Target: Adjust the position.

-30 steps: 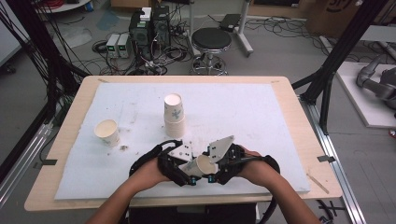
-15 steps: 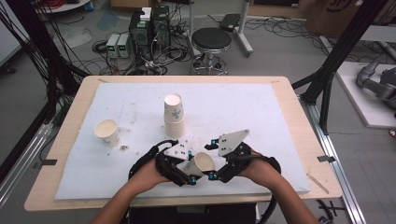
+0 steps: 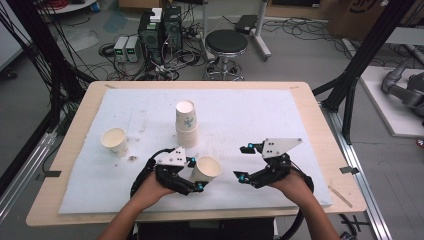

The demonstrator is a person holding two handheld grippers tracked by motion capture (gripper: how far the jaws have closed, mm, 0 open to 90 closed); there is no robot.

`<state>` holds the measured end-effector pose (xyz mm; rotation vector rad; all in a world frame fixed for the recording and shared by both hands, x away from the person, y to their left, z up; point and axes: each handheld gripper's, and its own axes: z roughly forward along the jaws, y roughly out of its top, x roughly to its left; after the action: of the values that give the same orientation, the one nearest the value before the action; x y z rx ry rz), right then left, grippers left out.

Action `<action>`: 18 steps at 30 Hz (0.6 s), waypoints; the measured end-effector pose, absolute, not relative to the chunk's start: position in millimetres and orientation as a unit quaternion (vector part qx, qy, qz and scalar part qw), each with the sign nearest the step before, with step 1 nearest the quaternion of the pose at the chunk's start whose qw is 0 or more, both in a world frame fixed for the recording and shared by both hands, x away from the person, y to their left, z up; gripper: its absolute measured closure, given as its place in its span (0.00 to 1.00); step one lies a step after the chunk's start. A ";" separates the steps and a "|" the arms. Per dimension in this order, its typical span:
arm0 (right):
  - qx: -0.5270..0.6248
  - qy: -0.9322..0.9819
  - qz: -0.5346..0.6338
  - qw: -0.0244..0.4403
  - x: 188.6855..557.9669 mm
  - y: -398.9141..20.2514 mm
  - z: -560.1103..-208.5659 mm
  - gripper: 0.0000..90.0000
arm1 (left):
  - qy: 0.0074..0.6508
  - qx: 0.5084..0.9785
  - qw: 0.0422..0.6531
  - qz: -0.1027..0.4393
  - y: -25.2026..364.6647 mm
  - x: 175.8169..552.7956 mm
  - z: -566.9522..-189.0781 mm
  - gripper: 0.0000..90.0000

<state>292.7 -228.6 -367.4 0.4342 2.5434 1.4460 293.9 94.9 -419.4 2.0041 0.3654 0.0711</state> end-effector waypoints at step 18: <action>0.255 0.809 0.505 0.161 295.0 -267.2 -401.7 0.24 | 0.180 0.773 0.603 0.078 126.3 295.1 -423.8 0.34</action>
<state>295.0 -267.2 -401.7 0.7274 2.3093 1.4426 295.1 126.3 -423.8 1.7896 0.4159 0.1798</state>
